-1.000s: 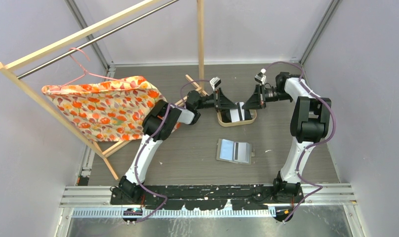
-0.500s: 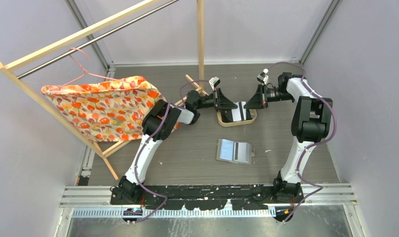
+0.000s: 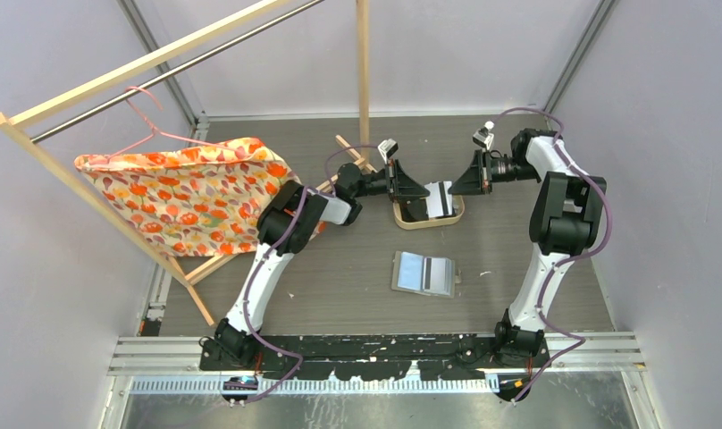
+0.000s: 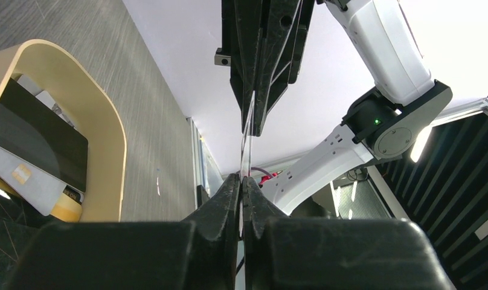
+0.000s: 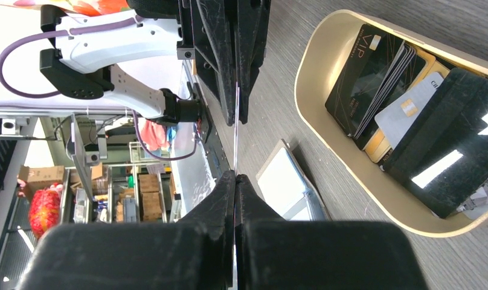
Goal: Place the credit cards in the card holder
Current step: Place the credit card in the storage box.
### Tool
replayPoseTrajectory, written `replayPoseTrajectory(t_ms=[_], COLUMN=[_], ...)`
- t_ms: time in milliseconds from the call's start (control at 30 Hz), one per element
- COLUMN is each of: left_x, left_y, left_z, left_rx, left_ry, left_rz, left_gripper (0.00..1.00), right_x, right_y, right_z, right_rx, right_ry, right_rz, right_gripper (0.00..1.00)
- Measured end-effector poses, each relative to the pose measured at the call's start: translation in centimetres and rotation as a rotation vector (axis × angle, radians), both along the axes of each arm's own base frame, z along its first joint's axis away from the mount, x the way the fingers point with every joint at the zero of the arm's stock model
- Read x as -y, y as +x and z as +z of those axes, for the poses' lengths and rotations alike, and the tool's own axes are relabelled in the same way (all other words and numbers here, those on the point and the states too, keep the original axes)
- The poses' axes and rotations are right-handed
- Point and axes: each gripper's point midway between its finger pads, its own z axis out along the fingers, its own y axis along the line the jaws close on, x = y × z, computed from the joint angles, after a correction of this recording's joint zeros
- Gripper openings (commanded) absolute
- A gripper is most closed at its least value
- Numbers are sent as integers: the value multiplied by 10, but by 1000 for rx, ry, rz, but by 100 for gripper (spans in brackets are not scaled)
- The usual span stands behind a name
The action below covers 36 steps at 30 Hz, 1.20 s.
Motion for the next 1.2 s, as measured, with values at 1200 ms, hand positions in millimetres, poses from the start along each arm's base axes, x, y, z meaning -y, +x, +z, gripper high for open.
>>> replayPoseTrajectory(t_ms=[1200], left_x=[-16], left_y=[21], left_z=[-46], left_rx=[-63], left_ry=[191], left_rz=[136], left_gripper=[0], right_x=[51], right_y=[20], right_z=[-28], right_rx=[-15], right_ry=[-173], right_rz=[-200], right_gripper=[1])
